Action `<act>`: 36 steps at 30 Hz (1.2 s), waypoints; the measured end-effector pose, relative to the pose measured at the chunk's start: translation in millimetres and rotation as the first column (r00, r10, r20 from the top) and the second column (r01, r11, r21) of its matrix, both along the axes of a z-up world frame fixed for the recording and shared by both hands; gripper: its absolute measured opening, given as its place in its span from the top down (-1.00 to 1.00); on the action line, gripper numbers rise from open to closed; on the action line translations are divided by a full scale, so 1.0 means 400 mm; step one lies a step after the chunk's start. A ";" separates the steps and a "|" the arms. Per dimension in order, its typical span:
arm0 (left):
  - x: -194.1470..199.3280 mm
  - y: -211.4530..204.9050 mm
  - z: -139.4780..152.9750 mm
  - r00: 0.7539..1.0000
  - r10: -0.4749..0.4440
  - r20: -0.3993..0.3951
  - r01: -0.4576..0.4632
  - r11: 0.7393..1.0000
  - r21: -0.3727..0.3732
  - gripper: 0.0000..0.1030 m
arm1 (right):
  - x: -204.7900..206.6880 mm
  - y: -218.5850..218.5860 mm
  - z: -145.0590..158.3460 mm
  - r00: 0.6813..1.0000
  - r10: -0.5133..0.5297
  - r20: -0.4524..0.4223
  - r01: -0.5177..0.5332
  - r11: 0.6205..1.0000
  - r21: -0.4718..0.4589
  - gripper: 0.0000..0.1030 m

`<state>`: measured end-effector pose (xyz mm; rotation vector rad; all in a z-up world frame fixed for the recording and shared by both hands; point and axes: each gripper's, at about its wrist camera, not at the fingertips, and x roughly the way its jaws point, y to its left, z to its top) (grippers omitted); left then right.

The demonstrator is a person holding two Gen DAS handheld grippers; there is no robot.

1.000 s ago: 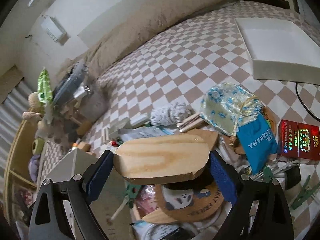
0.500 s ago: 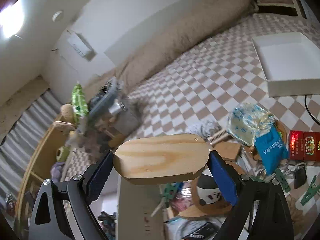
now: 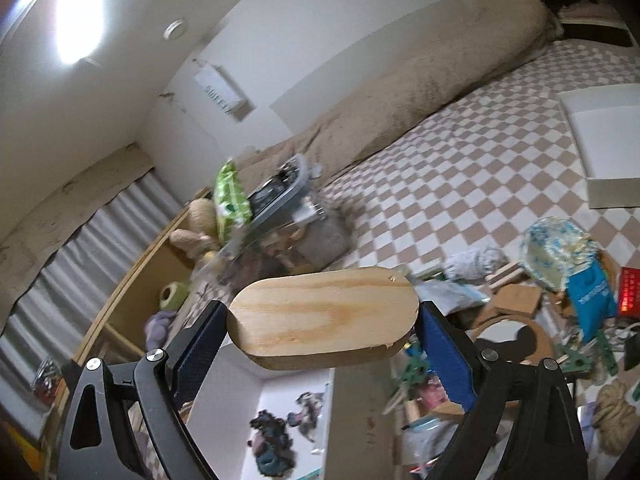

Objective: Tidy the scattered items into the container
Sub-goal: 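Lift both held items and carry them toward the white box, then open the left tool to drop the white bottle while the right tool drops the wooden lid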

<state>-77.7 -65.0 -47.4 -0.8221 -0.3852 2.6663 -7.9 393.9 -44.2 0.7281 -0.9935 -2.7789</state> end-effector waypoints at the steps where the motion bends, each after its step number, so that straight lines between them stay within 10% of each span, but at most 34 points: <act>1: 0.007 0.009 0.006 1.000 -0.022 -0.003 0.022 1.000 0.010 0.43 | -0.001 -0.009 0.002 1.000 0.009 -0.001 -0.009 1.000 0.004 -0.83; 18: 0.033 0.222 -0.049 0.928 -0.337 0.159 0.332 0.941 0.060 0.43 | -0.027 -0.141 -0.001 0.988 0.153 0.028 -0.153 0.988 0.002 -0.83; 27: 0.058 0.318 -0.109 0.885 -0.387 0.258 0.413 0.909 -0.054 0.41 | -0.035 -0.188 -0.008 0.979 0.198 0.046 -0.199 0.980 0.013 -0.83; 31: 0.066 0.341 -0.125 0.884 -0.376 0.277 0.414 0.906 -0.092 -0.26 | -0.040 -0.206 -0.014 0.974 0.218 0.058 -0.219 0.976 0.014 -0.83; 36: 0.062 0.320 -0.109 0.904 -0.352 0.244 0.384 0.918 -0.098 -0.30 | -0.045 -0.221 -0.023 0.970 0.234 0.072 -0.235 0.972 0.017 -0.83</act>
